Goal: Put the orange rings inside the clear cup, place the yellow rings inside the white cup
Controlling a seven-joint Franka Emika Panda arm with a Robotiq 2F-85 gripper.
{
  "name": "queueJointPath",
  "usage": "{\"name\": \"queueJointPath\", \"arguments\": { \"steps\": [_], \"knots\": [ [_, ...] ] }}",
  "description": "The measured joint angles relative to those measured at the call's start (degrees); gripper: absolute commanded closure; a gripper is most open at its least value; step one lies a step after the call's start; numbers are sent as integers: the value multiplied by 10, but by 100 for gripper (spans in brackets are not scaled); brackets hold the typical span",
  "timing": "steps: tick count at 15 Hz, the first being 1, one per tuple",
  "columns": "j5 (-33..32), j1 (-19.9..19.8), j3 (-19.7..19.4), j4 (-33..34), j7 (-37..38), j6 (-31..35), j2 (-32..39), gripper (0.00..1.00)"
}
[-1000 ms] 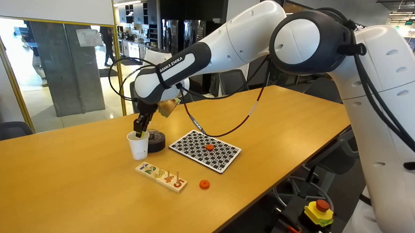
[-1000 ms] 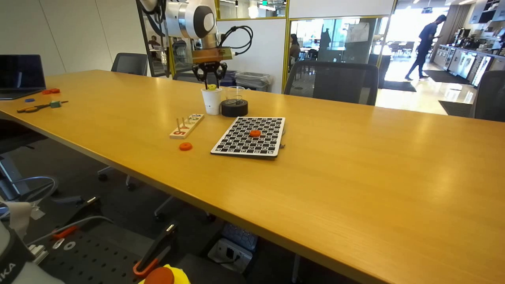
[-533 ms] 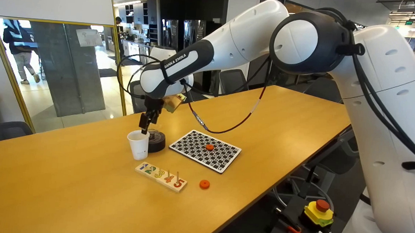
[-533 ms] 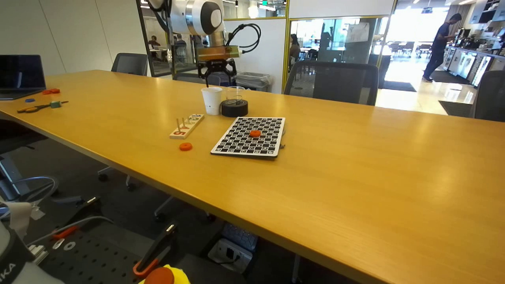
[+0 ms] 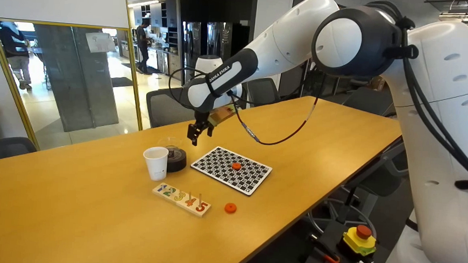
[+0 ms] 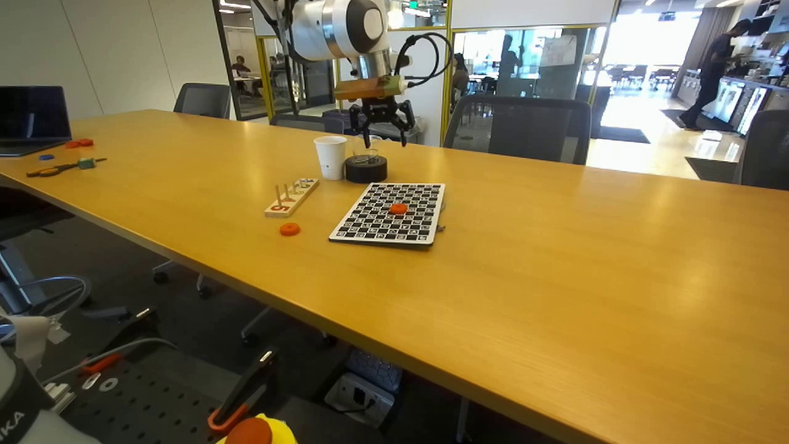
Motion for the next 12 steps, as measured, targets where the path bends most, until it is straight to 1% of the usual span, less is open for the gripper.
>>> {"name": "queueJointPath", "arguments": {
  "steps": [3, 6, 9, 12],
  "knots": [
    [-4, 0, -27, -36, 74, 0, -3, 0],
    [-4, 0, -42, -68, 127, 0, -3, 0],
    [0, -2, -48, -95, 161, 0, -3, 0],
    [10, -9, -49, -120, 176, 2, -8, 0]
  ]
}}
